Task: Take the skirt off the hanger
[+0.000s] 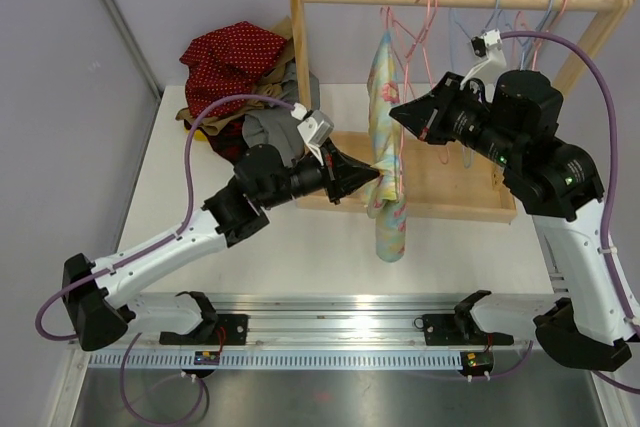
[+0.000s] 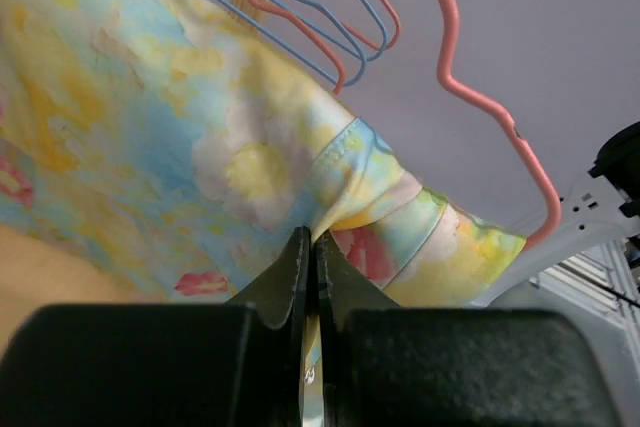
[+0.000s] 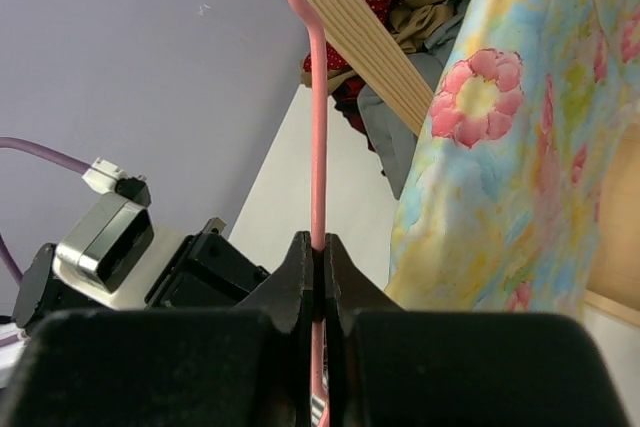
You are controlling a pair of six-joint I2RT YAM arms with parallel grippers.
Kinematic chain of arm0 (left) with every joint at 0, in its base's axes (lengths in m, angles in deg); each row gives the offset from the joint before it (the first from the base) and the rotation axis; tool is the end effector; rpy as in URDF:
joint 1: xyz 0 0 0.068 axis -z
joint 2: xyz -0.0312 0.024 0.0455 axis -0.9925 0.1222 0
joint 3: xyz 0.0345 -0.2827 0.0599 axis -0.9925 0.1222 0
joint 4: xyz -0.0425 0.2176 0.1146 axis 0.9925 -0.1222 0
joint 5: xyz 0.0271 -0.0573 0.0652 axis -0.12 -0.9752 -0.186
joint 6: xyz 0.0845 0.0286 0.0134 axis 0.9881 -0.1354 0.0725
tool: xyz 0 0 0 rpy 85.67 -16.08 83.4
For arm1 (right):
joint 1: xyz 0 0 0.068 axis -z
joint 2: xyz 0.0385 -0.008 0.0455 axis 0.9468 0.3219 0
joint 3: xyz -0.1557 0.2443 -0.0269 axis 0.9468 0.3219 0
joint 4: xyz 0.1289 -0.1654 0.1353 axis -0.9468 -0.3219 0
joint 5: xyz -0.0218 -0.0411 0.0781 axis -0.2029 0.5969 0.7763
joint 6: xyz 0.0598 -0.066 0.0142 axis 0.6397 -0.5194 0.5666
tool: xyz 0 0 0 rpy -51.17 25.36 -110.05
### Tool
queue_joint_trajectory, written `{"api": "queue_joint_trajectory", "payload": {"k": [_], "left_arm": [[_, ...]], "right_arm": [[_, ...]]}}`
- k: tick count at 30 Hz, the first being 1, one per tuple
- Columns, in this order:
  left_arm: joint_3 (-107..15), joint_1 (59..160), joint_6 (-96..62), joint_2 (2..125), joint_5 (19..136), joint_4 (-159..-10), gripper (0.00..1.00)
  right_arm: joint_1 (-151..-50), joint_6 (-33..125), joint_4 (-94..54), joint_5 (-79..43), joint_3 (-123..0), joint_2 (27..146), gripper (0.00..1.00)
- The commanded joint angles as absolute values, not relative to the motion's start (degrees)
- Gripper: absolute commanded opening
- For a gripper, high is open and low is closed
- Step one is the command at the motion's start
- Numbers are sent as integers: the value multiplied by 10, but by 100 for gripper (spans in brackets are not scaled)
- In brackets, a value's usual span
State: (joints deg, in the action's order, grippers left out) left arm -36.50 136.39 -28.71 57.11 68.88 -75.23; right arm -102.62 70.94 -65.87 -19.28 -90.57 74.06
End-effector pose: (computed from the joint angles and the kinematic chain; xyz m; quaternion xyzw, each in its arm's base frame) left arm 0.1651 -0.2616 0.4240 0.2781 0.6181 -0.5301 0.5096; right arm 0.1827 0.1226 0.5353 -0.0345 0.7664 0.3739 0.5212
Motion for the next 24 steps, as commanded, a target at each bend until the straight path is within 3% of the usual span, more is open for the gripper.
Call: {"api": "queue_joint_trajectory", "payload": {"k": [1,14,20,24], "left_arm": [[-337,1372,-301,560,686,-686,0],[69,1512,-406,457,894,-624,0],[103,1648,-460,482,1019,-679,0],[48,1721,-477,468,1095,-754,0]], "right_arm": [[-1032,711,-620,-201,-925,714,0],[-1032,679,-670,-218,-1061,759,0],[-1032,667,-690,-221,-1134,795,0],[-1033,663,-700,-223,-1140,796,0]]}}
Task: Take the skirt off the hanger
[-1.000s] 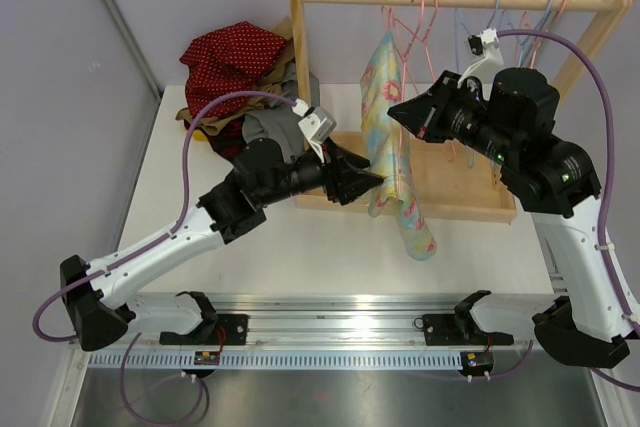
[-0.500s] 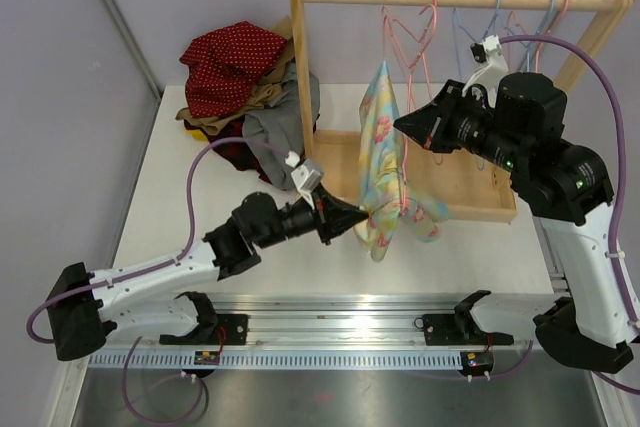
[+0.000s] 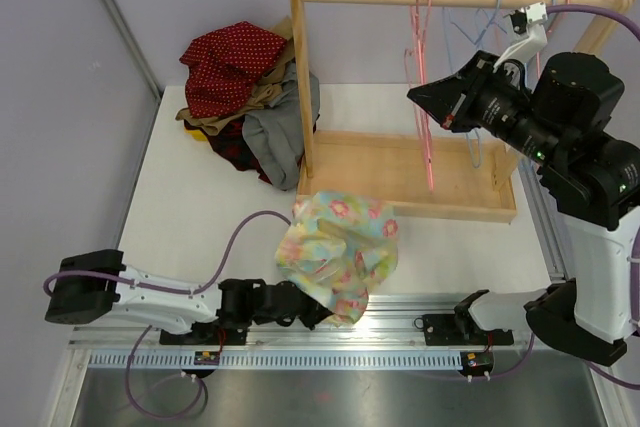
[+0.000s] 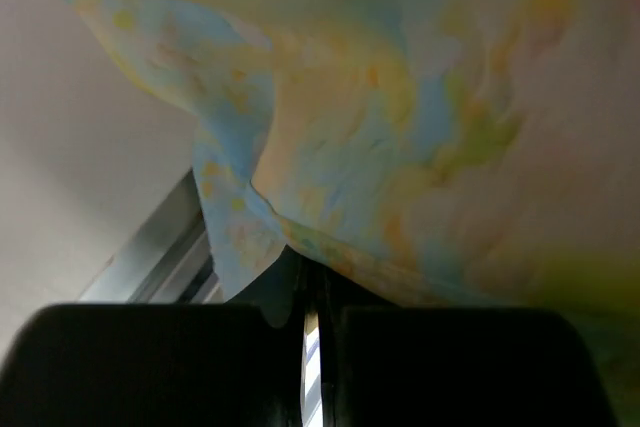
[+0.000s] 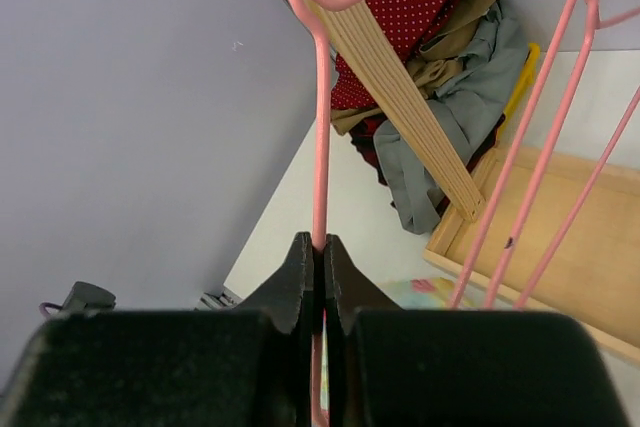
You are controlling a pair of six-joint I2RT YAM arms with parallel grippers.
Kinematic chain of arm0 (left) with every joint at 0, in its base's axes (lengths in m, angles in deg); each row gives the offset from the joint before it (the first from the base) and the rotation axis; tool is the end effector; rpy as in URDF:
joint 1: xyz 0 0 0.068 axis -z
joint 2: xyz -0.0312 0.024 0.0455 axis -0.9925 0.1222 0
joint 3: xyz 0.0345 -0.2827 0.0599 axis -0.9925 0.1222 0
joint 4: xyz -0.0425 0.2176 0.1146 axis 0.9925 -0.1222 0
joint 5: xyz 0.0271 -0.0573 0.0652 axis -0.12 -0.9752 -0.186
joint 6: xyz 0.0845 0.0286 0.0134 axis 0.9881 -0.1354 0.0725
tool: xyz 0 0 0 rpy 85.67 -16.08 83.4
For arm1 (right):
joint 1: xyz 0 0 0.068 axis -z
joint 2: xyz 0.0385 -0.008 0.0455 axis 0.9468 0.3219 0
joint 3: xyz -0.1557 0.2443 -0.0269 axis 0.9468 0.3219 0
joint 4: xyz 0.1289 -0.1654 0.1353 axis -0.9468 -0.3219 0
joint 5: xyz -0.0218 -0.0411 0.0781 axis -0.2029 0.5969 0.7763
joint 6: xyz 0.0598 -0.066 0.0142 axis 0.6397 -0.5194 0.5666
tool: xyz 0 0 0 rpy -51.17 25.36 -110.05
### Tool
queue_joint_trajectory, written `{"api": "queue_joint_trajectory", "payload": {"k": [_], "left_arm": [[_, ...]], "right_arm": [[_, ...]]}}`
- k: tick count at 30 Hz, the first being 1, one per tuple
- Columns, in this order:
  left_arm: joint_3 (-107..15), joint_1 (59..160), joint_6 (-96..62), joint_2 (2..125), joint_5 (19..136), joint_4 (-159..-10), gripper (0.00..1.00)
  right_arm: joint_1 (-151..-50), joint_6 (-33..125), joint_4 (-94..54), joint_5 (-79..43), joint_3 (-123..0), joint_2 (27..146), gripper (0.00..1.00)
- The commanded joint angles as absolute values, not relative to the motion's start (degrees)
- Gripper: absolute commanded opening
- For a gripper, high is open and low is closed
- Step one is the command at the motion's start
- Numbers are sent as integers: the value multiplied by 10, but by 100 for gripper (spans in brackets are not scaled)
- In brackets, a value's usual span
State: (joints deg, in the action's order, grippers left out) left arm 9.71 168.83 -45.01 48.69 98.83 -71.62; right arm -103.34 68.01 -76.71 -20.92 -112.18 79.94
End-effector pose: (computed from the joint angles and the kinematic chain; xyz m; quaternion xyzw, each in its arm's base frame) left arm 0.0344 -0.2217 0.1665 0.2836 0.8111 -0.4013 0.3172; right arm 0.1598 0.1089 0.5915 -0.0504 0.7377 0.3698 0.5626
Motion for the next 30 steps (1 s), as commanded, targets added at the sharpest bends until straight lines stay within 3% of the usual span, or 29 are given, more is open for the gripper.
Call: {"api": "queue_joint_trajectory", "payload": {"k": [1,7,12,14,19,23,25,30], "left_arm": [[24,1735,-473,460,1116,-825,0],[-184,1787,-405,386,1257,-1101,0],[-285,1772,-328,334,1358,-1196,0],[-316,1747,-278,322,1343,-1189,0],[-396,1606,-164,348,1271,-1175,0],[-498,1424,-69,387,1191,-1127,0],[-612,1344,-36,426,1134,-1128,0],[-964,1033,-43,696,998,-1148,0]], "right_arm": [[-1032,664,-699,-222,-1134,789,0],[-1033,678,-693,-217,-1059,732,0],[-1032,710,-670,-206,-931,659,0],[-1032,728,-657,-191,-893,624,0],[-1032,747,-645,-182,-791,564,0],[-1031,749,-646,-184,-756,544,0],[-1032,749,-645,-189,-740,535,0],[-1032,742,-651,-199,-727,527,0]]}}
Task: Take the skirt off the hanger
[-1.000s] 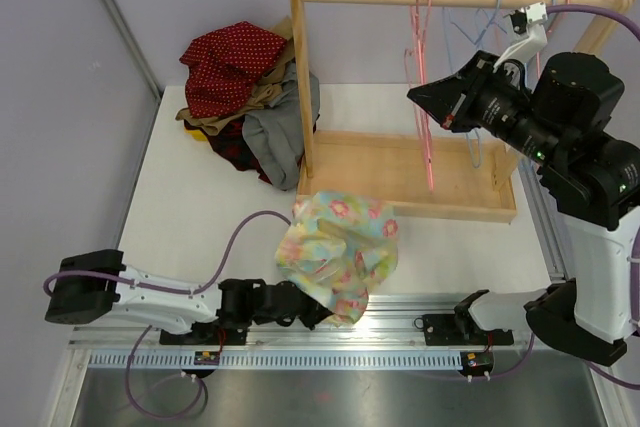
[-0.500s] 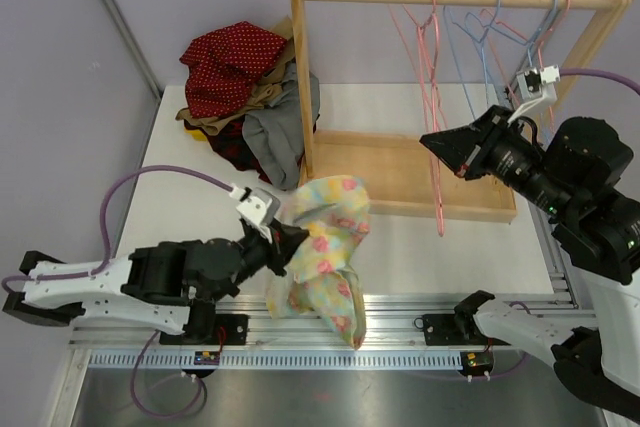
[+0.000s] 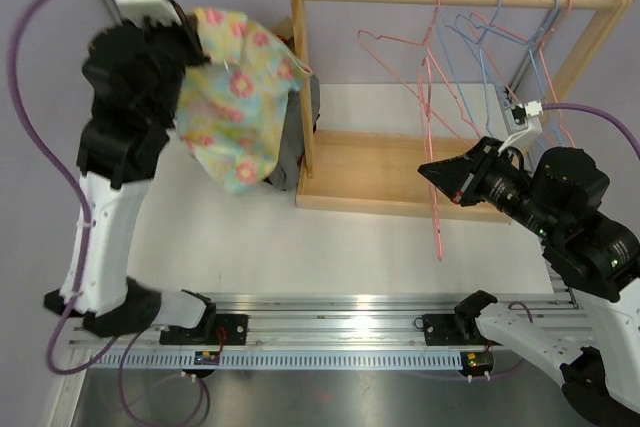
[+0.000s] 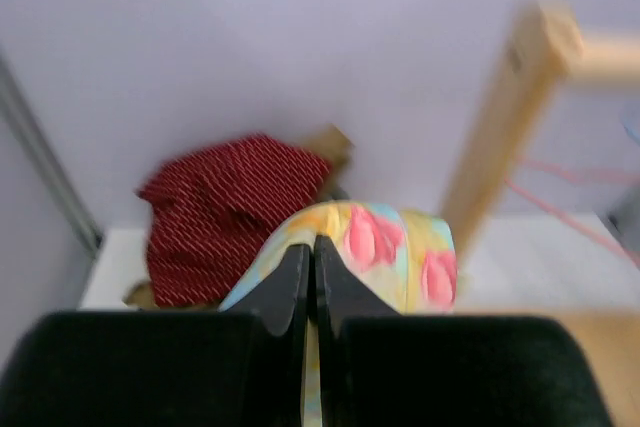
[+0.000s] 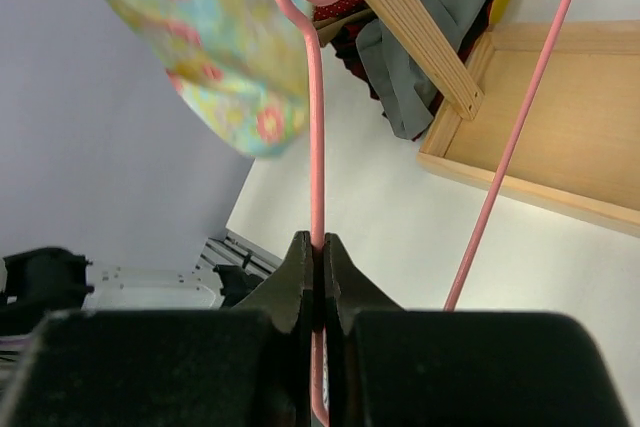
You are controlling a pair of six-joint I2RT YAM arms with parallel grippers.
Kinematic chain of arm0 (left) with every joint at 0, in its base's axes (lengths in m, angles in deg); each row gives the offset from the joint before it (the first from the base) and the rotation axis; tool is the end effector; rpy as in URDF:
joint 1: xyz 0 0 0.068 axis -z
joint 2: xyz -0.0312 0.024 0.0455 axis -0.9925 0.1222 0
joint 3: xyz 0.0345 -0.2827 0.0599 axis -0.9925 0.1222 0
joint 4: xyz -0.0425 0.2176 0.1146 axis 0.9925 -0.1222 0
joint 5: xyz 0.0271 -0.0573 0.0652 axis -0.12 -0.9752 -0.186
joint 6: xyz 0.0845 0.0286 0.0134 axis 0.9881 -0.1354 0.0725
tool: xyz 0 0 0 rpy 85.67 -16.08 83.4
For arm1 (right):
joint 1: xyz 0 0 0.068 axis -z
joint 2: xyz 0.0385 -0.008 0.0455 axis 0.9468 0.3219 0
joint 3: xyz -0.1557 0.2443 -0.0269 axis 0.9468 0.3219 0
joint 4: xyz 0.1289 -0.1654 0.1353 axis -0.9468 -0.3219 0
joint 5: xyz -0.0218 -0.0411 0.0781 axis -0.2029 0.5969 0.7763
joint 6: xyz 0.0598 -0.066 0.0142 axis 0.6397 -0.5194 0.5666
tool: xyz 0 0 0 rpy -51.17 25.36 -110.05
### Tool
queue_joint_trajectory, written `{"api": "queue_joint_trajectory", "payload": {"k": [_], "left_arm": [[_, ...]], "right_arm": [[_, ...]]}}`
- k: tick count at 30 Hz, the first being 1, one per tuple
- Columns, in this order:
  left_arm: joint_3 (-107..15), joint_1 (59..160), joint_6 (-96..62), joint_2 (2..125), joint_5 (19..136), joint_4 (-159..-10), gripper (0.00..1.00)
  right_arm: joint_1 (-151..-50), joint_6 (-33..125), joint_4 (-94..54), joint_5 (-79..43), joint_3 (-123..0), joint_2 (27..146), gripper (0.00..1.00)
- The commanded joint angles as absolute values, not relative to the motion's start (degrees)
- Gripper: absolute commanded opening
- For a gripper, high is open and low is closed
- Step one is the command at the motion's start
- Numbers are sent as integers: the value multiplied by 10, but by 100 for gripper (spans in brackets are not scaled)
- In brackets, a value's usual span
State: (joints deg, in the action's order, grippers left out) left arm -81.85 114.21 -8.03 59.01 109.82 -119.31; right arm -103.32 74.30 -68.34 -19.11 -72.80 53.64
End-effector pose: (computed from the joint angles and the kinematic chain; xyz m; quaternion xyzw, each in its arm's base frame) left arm 0.2103 -0.0891 0.5796 0.0163 0.6826 -0.0732 0.7270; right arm 0.1014 0.0751 0.4900 -0.0178 0.7660 0.3936 0.5080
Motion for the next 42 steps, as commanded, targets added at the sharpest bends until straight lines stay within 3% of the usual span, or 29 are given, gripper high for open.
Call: {"api": "queue_joint_trajectory", "payload": {"k": [1,2,3,6,10,18,19,20,21,22,23,36,40,42], "left_arm": [[-1125,992,-88,745,980,-1151,0],[-1189,918,-122,790,943,-1143,0],[-1236,886,-162,862,834,-1117,0],[-1171,835,-317,913,722,-833,0],[-1142,841,-433,1027,658,-765,0],[-820,919,-397,1091,666,-709,0],[-807,914,-405,1099,677,-715,9],[-806,910,-412,1120,679,-730,52],[-832,903,-429,1136,672,-778,77],[-855,890,-435,1149,662,-810,92],[-877,884,-437,1163,641,-843,99],[-933,879,-321,806,736,-1050,99],[-842,883,-303,647,731,-1074,99],[-734,884,-292,579,746,-1080,99]], "right_arm": [[-1032,740,-655,-200,-727,525,0],[-1031,736,-662,-200,-728,525,0],[-1031,733,-663,-205,-729,524,0],[-1031,722,-673,-216,-727,519,0],[-1031,710,-677,-233,-721,517,0],[-1031,705,-674,-231,-723,526,0],[-1031,707,-676,-229,-725,526,0],[-1031,708,-677,-228,-729,526,0],[-1031,710,-679,-225,-732,525,0],[-1031,712,-684,-222,-735,525,0],[-1031,712,-686,-222,-737,524,0],[-1031,717,-675,-172,-787,568,0],[-1031,711,-673,-153,-831,599,0],[-1031,708,-670,-149,-841,619,0]]}}
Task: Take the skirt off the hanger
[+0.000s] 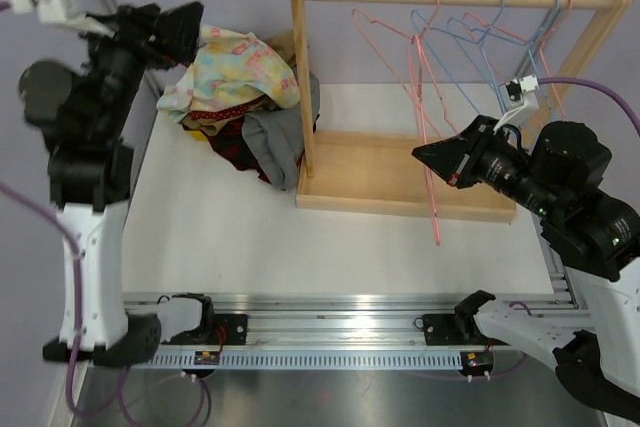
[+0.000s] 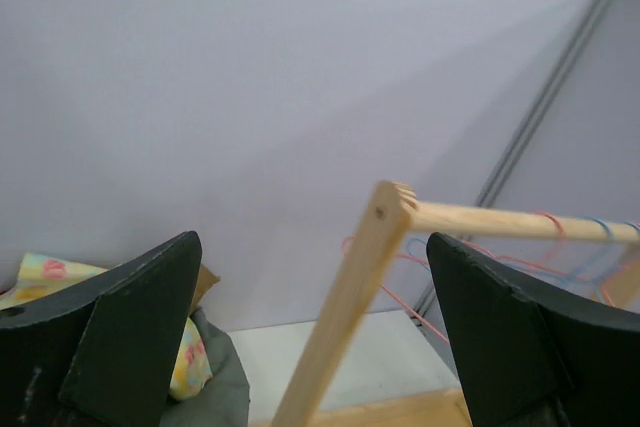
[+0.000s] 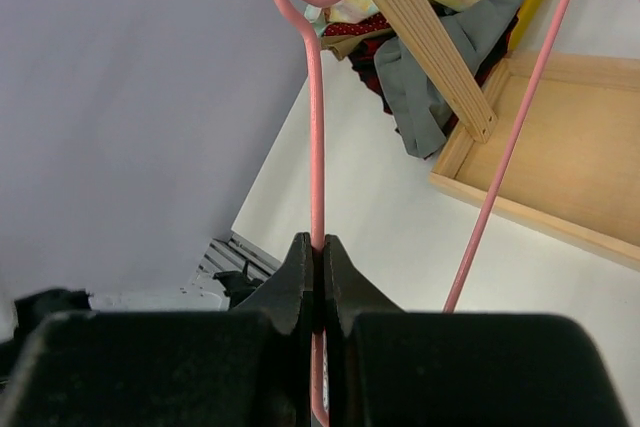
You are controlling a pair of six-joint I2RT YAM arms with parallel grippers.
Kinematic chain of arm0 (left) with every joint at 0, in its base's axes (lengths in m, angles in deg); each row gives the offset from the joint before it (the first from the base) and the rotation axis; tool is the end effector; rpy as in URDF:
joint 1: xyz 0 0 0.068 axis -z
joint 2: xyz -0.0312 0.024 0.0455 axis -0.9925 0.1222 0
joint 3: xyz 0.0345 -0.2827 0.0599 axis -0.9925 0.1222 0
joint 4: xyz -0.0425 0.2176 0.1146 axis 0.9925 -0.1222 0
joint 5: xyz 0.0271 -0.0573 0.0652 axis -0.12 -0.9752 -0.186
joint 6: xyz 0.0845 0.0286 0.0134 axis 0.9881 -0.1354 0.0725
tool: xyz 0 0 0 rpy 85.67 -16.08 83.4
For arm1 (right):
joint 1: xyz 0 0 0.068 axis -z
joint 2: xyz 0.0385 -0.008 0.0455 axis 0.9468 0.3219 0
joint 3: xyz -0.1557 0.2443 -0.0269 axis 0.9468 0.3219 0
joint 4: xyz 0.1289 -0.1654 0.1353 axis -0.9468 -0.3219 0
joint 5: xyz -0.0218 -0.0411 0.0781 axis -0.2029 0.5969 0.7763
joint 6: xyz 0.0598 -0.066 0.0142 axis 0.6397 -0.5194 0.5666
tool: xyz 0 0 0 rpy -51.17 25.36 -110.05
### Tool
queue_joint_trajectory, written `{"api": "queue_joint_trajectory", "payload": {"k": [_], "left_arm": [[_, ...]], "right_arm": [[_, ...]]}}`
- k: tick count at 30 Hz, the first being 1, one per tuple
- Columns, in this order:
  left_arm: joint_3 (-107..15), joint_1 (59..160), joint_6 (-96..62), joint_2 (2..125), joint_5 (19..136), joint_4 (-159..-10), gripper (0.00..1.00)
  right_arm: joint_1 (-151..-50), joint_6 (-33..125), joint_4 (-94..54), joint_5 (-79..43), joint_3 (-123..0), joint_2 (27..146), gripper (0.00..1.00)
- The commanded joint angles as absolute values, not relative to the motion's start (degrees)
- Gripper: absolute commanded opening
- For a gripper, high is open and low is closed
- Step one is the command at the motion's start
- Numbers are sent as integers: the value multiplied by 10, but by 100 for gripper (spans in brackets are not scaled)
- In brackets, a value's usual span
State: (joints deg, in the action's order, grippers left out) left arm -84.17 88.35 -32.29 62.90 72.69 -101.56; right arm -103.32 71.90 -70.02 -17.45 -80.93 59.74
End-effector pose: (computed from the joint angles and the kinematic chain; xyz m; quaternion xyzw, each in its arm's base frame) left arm 0.2424 -0.0411 0.6233 -0.0140 0.5743 -0.2892 0.7657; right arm 0.1140 0.0858 0.5148 -0.0433 0.7628 0.3931 0.5117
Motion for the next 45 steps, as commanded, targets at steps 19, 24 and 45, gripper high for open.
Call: {"api": "queue_joint_trajectory", "payload": {"k": [19,24,45], "left_arm": [[-344,889,-176,95,901,-1340,99],[-323,889,-194,97,894,-1351,99],[-226,889,-215,70,880,-1270,99]], "right_arm": [[-1032,738,-510,-157,-993,857,0],[-1031,731,-499,-196,-1022,903,0],[-1031,704,-536,-223,-914,785,100]]}}
